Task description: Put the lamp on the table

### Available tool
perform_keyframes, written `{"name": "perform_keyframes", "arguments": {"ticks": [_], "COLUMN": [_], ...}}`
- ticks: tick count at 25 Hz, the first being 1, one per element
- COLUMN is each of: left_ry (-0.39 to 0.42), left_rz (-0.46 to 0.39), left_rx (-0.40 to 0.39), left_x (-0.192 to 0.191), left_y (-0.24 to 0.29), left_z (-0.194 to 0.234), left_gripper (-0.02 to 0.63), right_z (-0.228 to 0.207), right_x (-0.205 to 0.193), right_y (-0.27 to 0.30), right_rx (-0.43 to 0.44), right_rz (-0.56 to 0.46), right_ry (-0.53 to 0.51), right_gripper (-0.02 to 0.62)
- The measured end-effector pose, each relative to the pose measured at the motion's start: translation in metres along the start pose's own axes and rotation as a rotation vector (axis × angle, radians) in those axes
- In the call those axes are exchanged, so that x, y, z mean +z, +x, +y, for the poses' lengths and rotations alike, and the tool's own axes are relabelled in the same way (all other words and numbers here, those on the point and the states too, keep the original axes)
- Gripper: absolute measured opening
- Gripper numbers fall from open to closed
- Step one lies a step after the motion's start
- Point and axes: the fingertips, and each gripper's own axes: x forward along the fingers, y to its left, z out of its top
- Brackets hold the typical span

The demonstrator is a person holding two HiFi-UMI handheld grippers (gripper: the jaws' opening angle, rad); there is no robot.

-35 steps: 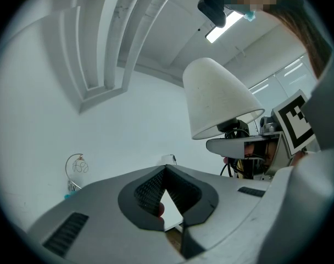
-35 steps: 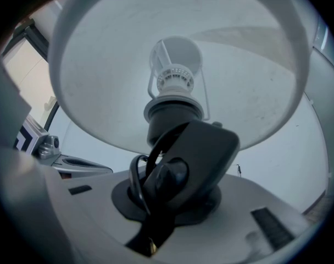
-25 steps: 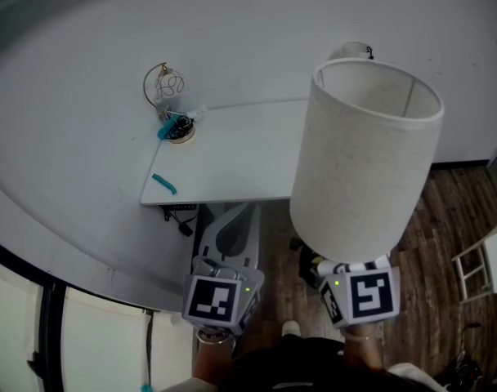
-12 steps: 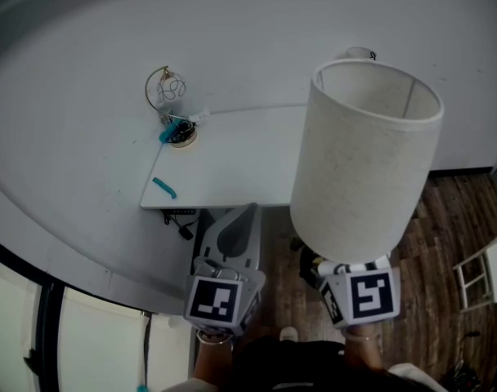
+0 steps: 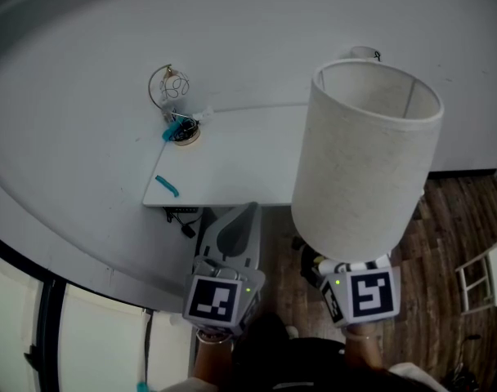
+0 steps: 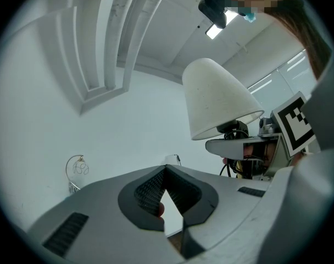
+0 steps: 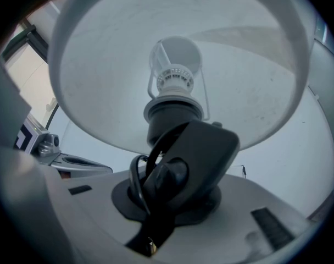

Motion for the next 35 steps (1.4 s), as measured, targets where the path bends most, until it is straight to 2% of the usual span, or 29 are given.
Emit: {"name": "perform_keyframes", "arguments": {"ticks": [17, 35], "left_ry": [0.003, -0.007], "left_rz": [0.013, 0.013], "left_rx": [0.002, 0.001], "left_x": [-0.006, -0.014], "left_y": [0.005, 0.04], "left_z": [0.012, 0.037], "left_gripper": [0.003, 0.003], "right_z": [0.0, -0.009], "right_x": [-0.008, -0.024], "right_y": [0.014, 0.055], "right_rx": [-0.005, -0.015], "right_rz": [0.007, 0.016], "right_ry": [0.011, -0.005], "right_gripper": [0.064, 0.064]}}
